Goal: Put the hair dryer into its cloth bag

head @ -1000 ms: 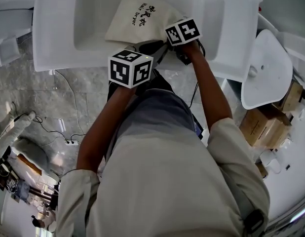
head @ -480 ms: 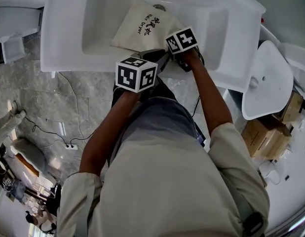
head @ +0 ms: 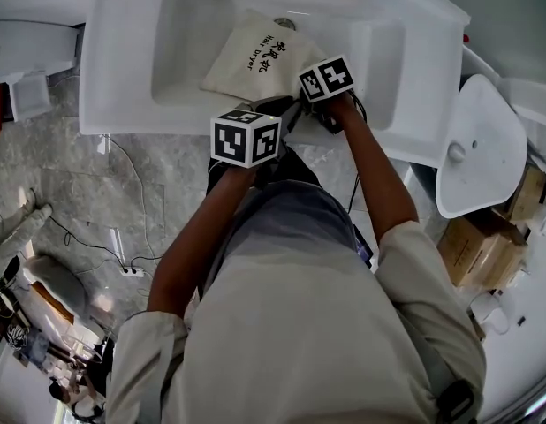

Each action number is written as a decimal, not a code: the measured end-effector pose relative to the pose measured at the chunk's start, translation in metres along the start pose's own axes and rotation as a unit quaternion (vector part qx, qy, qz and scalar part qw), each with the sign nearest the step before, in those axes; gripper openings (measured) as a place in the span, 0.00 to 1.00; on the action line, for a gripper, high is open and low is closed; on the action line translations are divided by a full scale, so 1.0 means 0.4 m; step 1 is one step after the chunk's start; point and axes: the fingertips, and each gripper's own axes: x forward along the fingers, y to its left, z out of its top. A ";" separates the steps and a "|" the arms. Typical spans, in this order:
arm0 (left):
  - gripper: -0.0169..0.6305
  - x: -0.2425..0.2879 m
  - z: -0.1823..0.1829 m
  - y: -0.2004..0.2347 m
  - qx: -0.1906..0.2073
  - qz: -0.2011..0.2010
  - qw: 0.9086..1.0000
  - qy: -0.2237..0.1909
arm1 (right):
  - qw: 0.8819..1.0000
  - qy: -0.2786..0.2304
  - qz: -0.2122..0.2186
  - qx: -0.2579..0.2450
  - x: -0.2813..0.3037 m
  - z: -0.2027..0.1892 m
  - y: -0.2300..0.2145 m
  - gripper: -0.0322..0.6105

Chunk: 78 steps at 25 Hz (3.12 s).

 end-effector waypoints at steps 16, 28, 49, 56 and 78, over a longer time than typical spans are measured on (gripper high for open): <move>0.12 -0.043 -0.001 -0.010 0.004 0.023 0.999 -0.044 | 0.999 -0.037 -0.031 0.001 -0.124 -0.020 -0.025 0.42; 0.12 -0.067 -0.019 -0.044 0.015 0.020 0.998 -0.054 | 0.996 -0.079 -0.041 0.021 -0.192 -0.056 -0.033 0.42; 0.09 -0.120 -0.003 -0.106 0.039 0.016 0.996 -0.081 | 0.982 -0.182 0.012 0.045 -0.356 -0.086 0.044 0.40; 0.07 -0.142 0.018 -0.136 0.049 0.017 0.994 -0.098 | 0.974 -0.218 0.031 0.058 -0.418 -0.088 0.087 0.38; 0.07 -0.263 0.046 -0.156 0.073 0.051 0.984 -0.154 | 0.959 -0.282 0.007 0.016 -0.542 -0.104 0.186 0.20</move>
